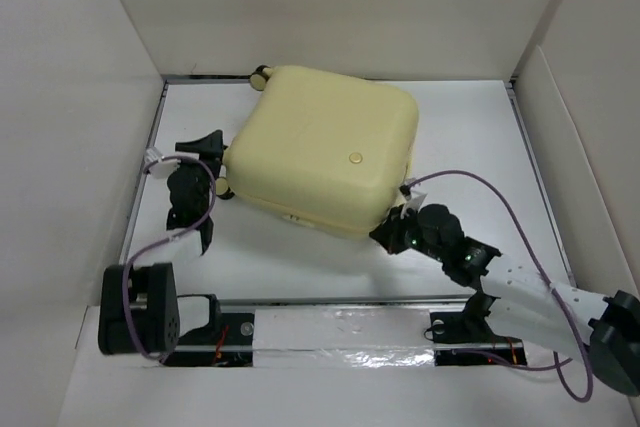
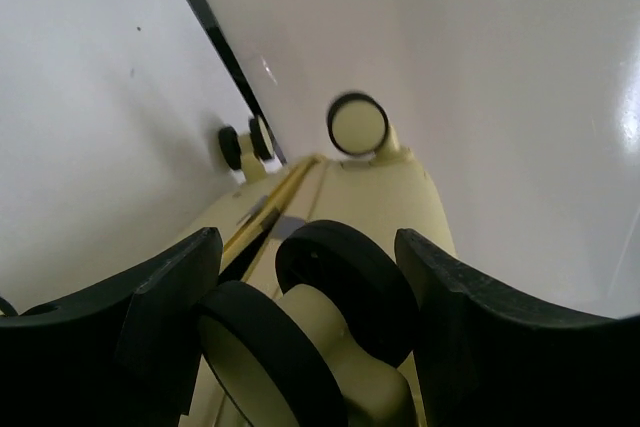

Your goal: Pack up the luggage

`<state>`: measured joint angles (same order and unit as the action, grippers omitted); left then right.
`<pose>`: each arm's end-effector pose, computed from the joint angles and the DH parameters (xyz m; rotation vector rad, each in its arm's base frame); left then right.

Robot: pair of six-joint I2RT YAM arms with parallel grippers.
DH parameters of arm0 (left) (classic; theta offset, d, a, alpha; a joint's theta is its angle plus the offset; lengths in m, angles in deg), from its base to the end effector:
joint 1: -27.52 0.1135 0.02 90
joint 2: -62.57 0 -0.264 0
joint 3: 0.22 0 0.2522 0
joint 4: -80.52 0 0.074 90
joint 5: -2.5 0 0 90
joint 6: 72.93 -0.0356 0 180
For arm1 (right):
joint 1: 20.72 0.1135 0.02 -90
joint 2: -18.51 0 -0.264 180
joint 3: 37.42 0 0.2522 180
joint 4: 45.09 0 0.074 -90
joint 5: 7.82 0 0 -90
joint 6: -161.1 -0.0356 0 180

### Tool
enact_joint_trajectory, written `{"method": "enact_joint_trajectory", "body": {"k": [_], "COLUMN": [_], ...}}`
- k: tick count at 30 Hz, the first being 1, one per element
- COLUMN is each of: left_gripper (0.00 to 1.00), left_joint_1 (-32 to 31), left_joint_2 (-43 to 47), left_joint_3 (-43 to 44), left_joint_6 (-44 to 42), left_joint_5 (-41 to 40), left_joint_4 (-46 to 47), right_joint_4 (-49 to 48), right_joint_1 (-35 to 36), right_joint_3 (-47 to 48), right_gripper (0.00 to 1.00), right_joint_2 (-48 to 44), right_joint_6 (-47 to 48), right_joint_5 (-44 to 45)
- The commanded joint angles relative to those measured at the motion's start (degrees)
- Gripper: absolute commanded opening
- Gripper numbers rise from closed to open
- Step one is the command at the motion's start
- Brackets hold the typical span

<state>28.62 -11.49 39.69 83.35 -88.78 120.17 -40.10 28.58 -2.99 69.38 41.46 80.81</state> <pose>0.2652 0.0059 0.2363 -0.8706 1.2718 -0.8994 0.1280 0.1501 0.2069 -0.3687 2.0296 0.9130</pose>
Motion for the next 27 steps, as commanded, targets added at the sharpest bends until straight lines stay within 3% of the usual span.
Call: {"method": "enact_joint_trajectory", "body": {"k": [1,3,6,10,12,14,16,17,18,21,22,24,27], "left_gripper": [0.0,0.0,0.0,0.0,0.0,0.0,0.0,0.0,0.0,0.0,0.0,0.0,0.0], "left_joint_1": [-8.0,-11.9,-15.7,-17.2,-17.2,-17.2,-17.2,-17.2,-17.2,-17.2,-17.2,-17.2,-16.0], "left_joint_2": [10.1,16.1,22.8,29.1,31.6,33.7,37.3,39.0,39.3,39.0,38.6,37.7,38.8], "left_joint_3": [-10.0,-14.7,-16.9,-18.0,-15.9,-15.3,-15.8,-16.5,-16.7,-17.9,-18.2,-20.0,-17.9], "left_joint_6": [-5.6,-6.6,-9.2,-9.1,-10.8,-11.4,-11.8,-11.9,-11.6,-10.2,-9.5,-8.0,-12.2], "left_joint_5": [3.8,4.3,4.7,5.1,5.5,5.6,4.8,4.8,5.7,8.4,10.3,11.6,7.8], "left_joint_4": [6.4,3.4,-1.3,-6.1,-9.3,-13.7,-15.9,-16.1,-16.1,-15.5,-14.7,-12.6,-17.6], "right_joint_4": [-12.3,-11.9,-17.8,-32.8,-30.4,-23.9,-20.8,-19.9,-18.0,-13.0,-10.2,-7.4,-5.9], "right_joint_1": [-8.9,-8.9,-2.8,14.7,21.6,21.0,13.2,9.3,0.7,-11.1,-18.0,-24.0,-30.7], "right_joint_3": [12.2,13.3,10.1,8.2,11.6,14.2,14.2,14.3,14.9,21.7,23.9,27.4,26.2], "right_gripper": [0.0,0.0,0.0,0.0,0.0,0.0,0.0,0.0,0.0,0.0,0.0,0.0,0.0], "right_joint_2": [-1.7,1.4,8.2,20.6,23.6,22.2,18.2,14.0,12.3,8.0,7.8,7.6,5.8], "right_joint_6": [3.2,3.2,0.6,-5.2,-4.5,-2.6,0.2,0.7,1.4,5.2,6.7,7.3,7.4], "right_joint_5": [-2.4,-4.8,-4.2,5.0,13.4,16.5,14.3,9.1,5.9,-3.8,-6.4,-13.2,-21.9]}}
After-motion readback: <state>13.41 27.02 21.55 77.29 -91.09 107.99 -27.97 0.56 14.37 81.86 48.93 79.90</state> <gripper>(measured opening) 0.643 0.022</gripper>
